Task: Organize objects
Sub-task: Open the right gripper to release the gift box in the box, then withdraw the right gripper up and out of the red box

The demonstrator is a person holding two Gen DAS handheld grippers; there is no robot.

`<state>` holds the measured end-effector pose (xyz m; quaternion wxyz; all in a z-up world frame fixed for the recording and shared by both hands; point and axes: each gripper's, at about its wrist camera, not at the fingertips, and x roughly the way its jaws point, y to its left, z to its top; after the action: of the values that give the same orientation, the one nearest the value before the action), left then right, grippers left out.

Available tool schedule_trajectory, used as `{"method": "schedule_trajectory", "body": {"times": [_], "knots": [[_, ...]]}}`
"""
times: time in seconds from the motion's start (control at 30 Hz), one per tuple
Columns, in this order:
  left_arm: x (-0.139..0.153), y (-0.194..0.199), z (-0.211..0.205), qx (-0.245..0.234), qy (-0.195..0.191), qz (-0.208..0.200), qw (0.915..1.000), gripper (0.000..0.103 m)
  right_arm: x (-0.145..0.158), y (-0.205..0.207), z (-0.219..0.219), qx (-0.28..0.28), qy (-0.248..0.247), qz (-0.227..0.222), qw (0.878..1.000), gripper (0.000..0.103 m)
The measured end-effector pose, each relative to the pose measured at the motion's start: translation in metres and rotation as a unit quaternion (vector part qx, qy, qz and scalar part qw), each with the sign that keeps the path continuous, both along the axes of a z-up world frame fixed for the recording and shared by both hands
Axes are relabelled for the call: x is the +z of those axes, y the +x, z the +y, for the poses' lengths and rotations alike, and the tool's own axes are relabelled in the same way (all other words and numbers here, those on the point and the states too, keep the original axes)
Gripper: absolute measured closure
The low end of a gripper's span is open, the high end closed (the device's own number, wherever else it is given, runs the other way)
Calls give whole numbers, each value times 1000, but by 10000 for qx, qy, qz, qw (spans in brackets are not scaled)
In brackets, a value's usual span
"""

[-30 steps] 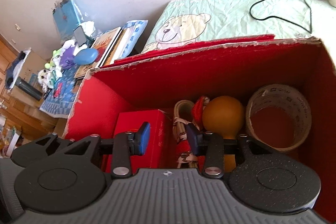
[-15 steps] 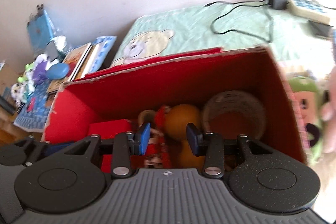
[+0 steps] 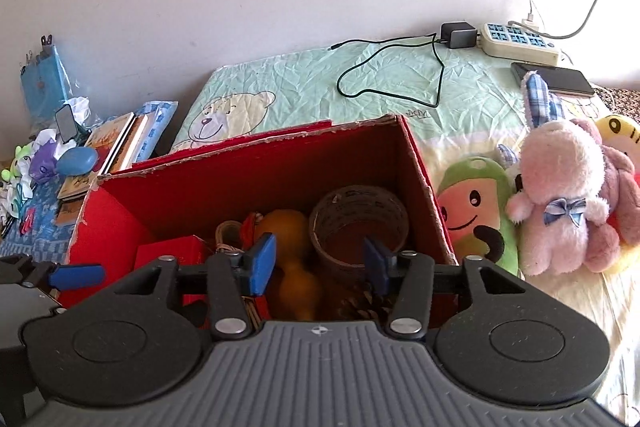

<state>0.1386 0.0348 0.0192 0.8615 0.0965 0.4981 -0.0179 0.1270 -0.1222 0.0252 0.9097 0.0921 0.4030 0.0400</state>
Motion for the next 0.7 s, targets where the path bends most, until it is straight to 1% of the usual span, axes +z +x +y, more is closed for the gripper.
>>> {"method": "schedule_trajectory", "body": {"times": [0.17, 0.3, 0.47, 0.6, 0.7], "knots": [[-3, -1, -1, 117, 86, 201, 9997, 8, -1, -5, 1, 88, -37, 57, 9999, 48], [-3, -3, 2, 244, -36, 363, 9990, 8, -1, -8, 1, 111, -123, 105, 9998, 48], [3, -9, -1, 309, -28, 302, 9991, 8, 2, -12, -2, 168, -85, 140, 9997, 48], [13, -16, -4, 312, -76, 172, 9993, 8, 10, -18, -3, 248, -81, 58, 9996, 47], [19, -22, -8, 324, -102, 89, 9994, 8, 17, -25, -4, 297, -99, -58, 9995, 42]]}}
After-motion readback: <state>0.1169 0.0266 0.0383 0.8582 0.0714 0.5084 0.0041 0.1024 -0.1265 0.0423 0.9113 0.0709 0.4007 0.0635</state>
